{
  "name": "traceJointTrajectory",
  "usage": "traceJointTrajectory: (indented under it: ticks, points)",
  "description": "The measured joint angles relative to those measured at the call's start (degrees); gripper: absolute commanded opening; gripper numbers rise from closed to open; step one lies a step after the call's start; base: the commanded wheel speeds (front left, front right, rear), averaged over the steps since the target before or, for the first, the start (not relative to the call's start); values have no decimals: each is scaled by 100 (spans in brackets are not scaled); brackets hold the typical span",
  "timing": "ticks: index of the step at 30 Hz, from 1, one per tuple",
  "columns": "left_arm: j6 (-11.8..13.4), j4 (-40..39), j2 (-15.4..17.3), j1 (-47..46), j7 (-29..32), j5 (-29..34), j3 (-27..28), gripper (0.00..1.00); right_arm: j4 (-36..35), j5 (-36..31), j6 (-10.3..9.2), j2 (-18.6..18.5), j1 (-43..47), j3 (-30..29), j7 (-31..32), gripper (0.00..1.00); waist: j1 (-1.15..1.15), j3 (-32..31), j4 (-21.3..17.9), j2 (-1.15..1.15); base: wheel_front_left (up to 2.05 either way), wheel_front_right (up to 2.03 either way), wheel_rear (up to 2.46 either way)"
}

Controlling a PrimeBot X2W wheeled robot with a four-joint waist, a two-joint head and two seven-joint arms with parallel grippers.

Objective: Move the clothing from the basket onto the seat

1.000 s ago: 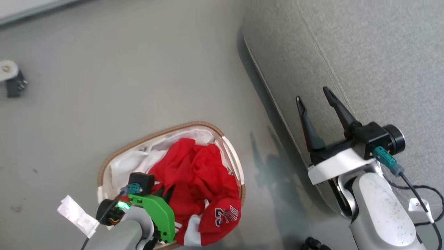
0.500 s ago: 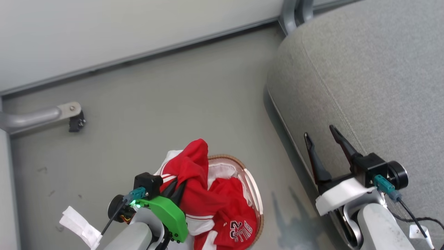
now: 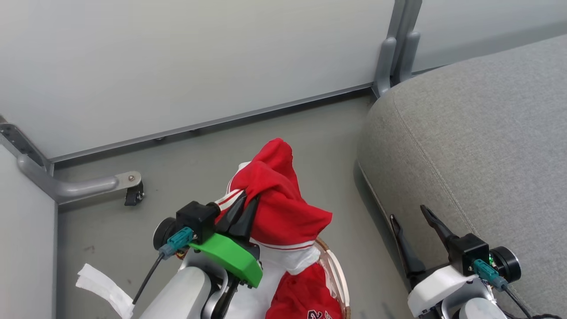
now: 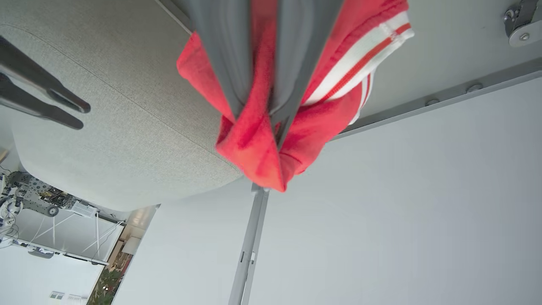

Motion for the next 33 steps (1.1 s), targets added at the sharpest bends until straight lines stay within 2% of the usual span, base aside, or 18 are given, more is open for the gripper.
traceJointTrajectory:
  ticks: [7, 14, 25, 33]
  points:
    - [0, -482, -73, -9, 0, 220, 151, 0, 144, 79, 0, -53, 130, 310, 0, 100, 0, -201, 105, 0, 0, 0, 0]
    - [0, -639, -135, -25, 0, 331, 171, 0, 282, 597, 0, -390, 39, 1547, 0, 100, 0, -216, 155, 0, 0, 0, 0]
    - [0, -673, -176, -31, 0, 359, 1, 0, 308, 1262, 0, -1113, -1794, 3277, 0, 100, 0, -163, 325, 0, 0, 0, 0]
    - [0, -654, -209, -33, 0, 327, -210, 0, 1155, 1957, 0, -1210, -2551, 4347, -8, 100, 0, -172, 531, 0, 0, 0, 0]
